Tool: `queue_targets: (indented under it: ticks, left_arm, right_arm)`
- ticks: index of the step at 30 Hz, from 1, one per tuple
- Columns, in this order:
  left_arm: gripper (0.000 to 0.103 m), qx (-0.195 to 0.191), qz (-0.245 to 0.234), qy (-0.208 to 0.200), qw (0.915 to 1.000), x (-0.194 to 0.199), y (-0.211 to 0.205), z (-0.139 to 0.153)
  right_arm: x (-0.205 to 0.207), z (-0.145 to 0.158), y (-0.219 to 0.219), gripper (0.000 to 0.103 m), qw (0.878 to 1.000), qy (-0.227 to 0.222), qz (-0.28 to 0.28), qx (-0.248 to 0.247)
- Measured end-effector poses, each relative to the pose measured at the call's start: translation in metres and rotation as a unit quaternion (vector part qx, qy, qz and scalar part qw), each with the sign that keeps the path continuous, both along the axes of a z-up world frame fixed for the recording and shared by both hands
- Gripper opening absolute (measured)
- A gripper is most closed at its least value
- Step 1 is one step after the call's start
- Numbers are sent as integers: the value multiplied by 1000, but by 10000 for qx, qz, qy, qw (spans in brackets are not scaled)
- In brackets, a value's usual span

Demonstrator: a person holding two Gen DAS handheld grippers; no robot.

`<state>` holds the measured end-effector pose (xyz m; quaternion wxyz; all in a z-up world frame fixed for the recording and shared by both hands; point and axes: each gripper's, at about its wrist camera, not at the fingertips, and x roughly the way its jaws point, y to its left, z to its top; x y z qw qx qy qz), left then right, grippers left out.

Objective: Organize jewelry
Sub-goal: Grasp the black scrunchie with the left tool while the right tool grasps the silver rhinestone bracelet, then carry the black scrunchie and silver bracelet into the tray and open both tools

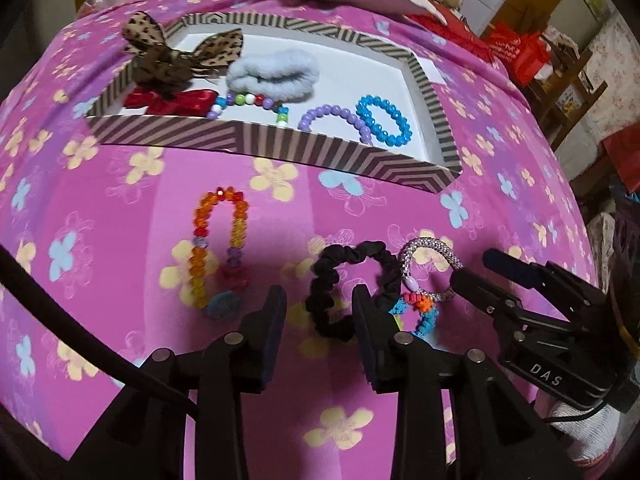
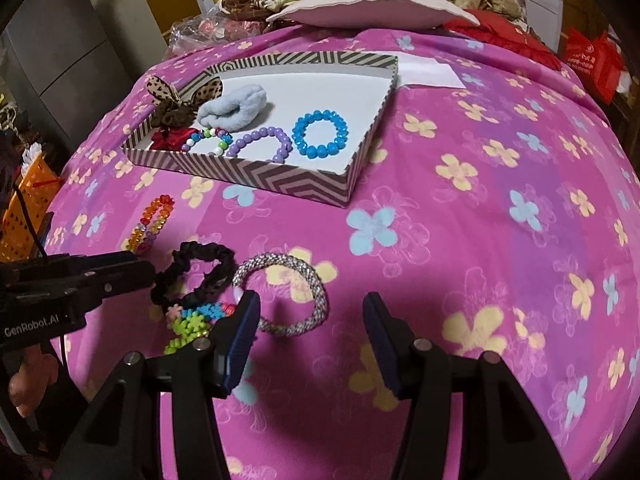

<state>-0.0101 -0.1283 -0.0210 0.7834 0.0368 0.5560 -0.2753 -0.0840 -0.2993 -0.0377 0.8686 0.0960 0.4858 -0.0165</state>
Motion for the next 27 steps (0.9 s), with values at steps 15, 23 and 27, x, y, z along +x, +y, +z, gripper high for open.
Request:
queue_targets:
  ticks: [15,23,27]
  left_arm:
    - [55,528,-268,-278,9979,7,-21,-16]
    - [28,476,-218,-374,9979,9,-20,-15]
    - [27,325,-149,-527,9980,9,-13,2]
  right_arm:
    - [11,-13,3,47,9989,-46,179,-424]
    - [6,-12,-2,7,9982,-144,247,-528]
    - [-1,2,-3,7,9984,-307,244,-398]
